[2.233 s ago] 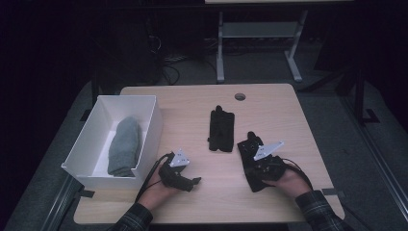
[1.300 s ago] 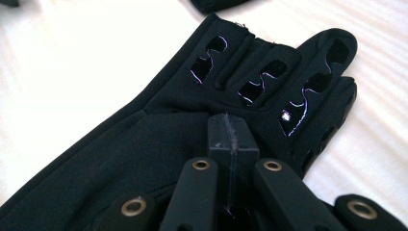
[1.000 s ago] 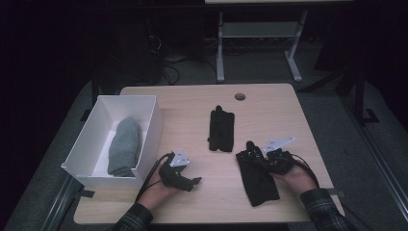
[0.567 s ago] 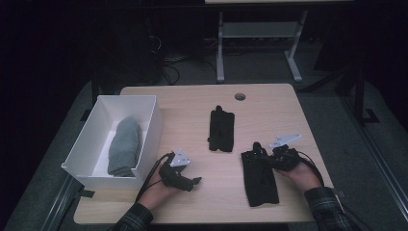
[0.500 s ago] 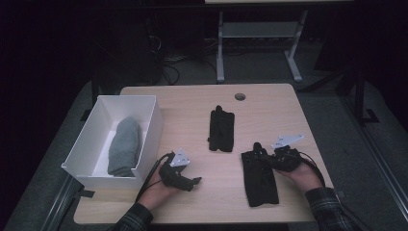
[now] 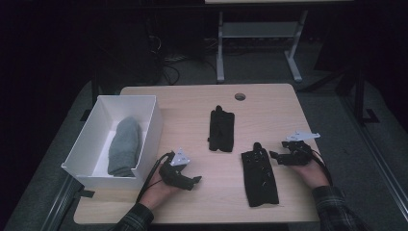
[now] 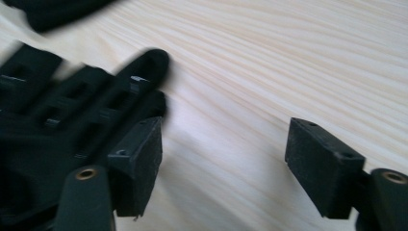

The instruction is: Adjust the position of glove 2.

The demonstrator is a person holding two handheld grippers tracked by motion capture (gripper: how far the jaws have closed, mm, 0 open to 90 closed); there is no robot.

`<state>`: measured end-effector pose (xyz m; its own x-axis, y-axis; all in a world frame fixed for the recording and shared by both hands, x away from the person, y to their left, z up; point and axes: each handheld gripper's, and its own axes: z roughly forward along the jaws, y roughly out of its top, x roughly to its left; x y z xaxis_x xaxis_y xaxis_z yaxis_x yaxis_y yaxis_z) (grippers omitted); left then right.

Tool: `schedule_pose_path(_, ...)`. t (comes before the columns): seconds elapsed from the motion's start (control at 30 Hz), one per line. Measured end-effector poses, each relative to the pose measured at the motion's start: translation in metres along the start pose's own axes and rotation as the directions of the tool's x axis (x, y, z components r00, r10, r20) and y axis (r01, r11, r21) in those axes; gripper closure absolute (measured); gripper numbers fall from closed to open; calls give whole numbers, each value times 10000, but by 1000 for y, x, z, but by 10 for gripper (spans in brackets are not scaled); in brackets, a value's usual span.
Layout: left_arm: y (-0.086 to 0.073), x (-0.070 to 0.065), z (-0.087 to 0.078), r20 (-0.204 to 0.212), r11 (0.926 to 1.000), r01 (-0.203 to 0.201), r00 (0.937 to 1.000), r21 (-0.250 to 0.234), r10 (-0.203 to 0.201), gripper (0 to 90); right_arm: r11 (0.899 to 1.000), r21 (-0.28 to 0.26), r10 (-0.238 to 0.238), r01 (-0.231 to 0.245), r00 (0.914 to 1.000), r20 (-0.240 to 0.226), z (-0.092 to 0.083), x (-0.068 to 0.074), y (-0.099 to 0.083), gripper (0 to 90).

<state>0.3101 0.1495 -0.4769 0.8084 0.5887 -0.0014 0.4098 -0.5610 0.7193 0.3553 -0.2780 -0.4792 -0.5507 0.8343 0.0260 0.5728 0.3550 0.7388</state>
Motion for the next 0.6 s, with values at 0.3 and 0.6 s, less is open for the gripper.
schedule_pose_path(0.3,25,5,0,-10,9999,161,9999,7,-161,299,9996,81,278,-280,9993,238,1,-9,-3,229)
schedule_pose_path(0.6,64,25,19,436,9989,382,9983,279,-394,843,9989,160,436,-441,9985,335,1,-9,-3,201)
